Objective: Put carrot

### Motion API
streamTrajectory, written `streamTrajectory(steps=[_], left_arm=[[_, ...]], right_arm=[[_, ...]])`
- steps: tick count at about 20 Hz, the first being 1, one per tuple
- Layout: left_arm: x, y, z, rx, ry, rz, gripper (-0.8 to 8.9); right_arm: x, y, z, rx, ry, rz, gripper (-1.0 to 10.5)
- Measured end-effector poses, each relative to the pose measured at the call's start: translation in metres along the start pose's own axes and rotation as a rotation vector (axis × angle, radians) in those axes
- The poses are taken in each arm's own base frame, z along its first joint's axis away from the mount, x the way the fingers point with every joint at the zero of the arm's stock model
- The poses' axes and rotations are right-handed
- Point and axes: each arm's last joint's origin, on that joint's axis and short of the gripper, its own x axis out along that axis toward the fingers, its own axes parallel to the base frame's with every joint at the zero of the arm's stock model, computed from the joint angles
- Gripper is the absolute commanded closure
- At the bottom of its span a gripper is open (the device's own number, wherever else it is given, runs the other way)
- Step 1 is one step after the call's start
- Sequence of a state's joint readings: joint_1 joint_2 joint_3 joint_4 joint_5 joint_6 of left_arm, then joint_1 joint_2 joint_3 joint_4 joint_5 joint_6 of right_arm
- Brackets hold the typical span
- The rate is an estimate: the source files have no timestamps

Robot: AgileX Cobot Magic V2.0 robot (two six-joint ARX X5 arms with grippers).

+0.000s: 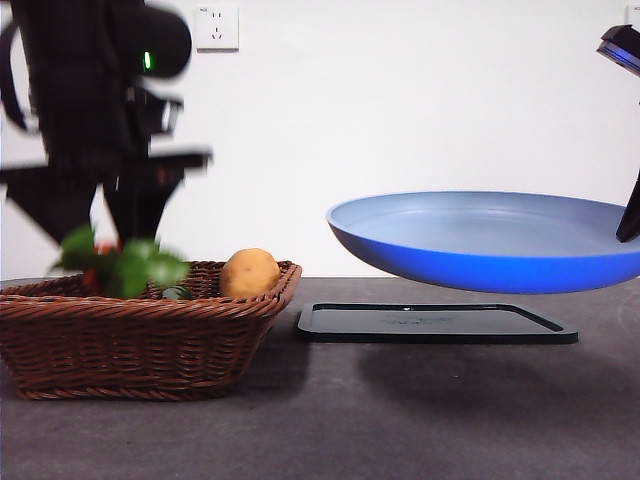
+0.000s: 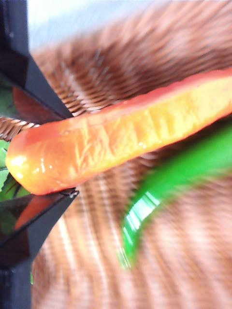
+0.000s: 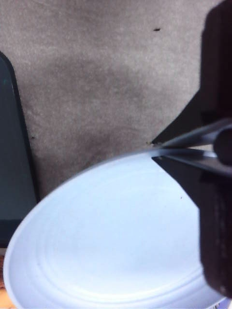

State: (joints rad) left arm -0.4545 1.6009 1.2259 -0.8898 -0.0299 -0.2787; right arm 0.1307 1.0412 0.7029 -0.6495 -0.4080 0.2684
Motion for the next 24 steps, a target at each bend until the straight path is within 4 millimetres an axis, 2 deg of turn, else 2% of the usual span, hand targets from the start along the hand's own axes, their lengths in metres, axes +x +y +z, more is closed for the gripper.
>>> streamTrajectory(steps=[5, 8, 10, 12, 16, 20, 24], left_arm=[[-0.08, -0.011, -0.002, 0.054, -0.259, -0.336, 6.75], [-0.114, -0.043, -0.012, 0.188, -0.42, -0.55, 6.75], [-0.12, -0.072, -0.02, 0.278, -0.462, -0.608, 6.75], [-0.111, -0.105, -0.032, 0.351, -0.443, -0.589, 6.75], [-0.072, -0.158, -0.053, 0.486, -0.376, -0.443, 6.75], [-0.03, -0.177, -0.054, 0.521, -0.29, -0.363, 6.75], [-0.013, -0.182, -0.055, 0.529, -0.248, -0.34, 6.75]], right_arm=[[0.0, 0.0, 0.001, -0.006, -0.014, 0.004, 9.4], [0.0, 0.001, 0.004, -0.016, -0.035, 0.01, 9.4], [0.0, 0.002, 0.003, -0.019, -0.031, 0.013, 9.4], [0.001, 0.003, 0.003, -0.022, -0.026, 0.019, 9.4], [0.002, 0.006, 0.001, -0.034, -0.015, 0.027, 9.4], [0.003, 0.008, 0.0, -0.038, -0.001, 0.029, 9.4], [0.003, 0.008, -0.001, -0.039, 0.002, 0.03, 9.4]])
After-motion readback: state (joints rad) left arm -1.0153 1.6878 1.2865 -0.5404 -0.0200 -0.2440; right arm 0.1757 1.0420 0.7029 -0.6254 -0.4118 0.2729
